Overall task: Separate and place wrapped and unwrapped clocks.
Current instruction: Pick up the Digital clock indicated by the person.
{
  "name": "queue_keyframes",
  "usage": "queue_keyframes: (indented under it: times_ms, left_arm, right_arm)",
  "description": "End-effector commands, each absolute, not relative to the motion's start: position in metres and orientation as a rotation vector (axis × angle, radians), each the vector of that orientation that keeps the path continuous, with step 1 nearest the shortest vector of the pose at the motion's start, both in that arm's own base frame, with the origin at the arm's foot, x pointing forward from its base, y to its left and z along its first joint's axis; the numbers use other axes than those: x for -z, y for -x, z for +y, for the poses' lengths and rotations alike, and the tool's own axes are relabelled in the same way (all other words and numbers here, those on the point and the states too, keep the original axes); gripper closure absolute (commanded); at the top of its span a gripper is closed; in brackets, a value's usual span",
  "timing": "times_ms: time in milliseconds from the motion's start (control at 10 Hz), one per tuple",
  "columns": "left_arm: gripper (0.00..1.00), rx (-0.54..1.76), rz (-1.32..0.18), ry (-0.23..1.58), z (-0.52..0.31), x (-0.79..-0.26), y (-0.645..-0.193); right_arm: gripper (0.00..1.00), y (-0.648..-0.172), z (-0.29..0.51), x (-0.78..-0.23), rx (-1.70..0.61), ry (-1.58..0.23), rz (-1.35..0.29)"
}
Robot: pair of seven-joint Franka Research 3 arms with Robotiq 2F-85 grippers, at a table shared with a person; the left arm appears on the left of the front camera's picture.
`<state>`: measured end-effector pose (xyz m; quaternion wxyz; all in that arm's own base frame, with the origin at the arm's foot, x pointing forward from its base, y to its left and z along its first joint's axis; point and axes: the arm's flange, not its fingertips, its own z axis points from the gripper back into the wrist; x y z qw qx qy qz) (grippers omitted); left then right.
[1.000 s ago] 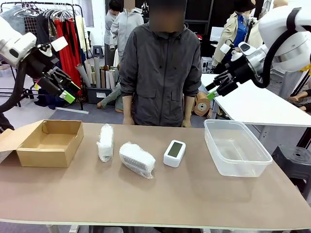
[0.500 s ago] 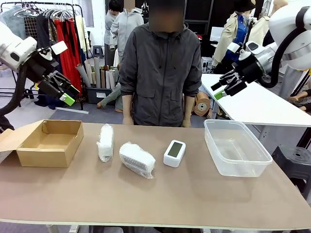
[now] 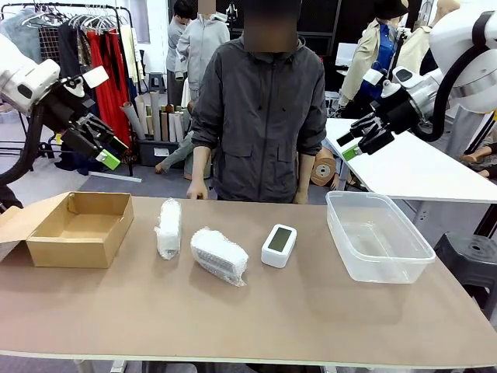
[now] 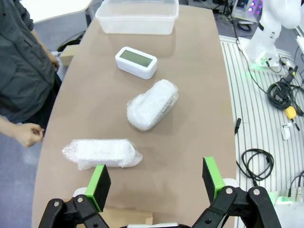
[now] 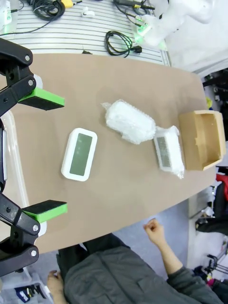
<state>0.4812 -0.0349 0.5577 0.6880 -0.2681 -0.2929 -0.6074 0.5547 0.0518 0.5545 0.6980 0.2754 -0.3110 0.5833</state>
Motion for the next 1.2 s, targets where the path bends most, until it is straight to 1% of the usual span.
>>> queue_keyframes:
  times_ms: [0,1100]
  left_arm:
    - [0.0,1.36,-0.659,0.603,-0.0344,-0.5582,-0.4811]
    - [0.0,1.36,-0.659,0.603,-0.0344,-0.5582,-0.4811]
  right_arm:
    - [0.0,-0.5553,0.0533,-0.5551,-1.302,-0.61,-0.696]
    - [0.0,-0.5553,0.0533,-0.5551,-1.302,-0.61,-0.696]
